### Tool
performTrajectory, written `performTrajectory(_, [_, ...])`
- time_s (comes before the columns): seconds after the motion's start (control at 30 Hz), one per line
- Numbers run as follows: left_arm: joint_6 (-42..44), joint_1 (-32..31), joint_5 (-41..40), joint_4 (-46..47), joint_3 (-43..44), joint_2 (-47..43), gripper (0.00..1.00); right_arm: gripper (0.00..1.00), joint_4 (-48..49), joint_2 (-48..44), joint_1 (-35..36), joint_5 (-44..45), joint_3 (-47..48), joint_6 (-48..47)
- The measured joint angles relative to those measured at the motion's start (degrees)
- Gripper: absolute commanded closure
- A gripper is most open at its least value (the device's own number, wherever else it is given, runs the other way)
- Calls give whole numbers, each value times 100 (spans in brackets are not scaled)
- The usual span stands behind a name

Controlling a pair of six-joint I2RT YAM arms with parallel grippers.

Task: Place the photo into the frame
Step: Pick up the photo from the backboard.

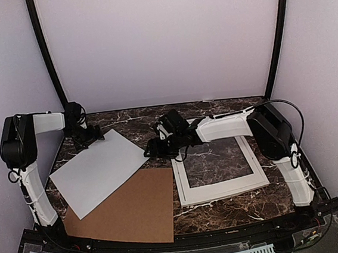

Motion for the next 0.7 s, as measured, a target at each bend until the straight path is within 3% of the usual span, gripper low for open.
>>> performTrajectory(0.47, [-162,0,-9,531,-745,-448,2,49,-2,809,28,50,800,861])
performTrajectory(0.7, [-328,0,-22,780,-1141,-831,2,70,111,901,76,203,841,1147])
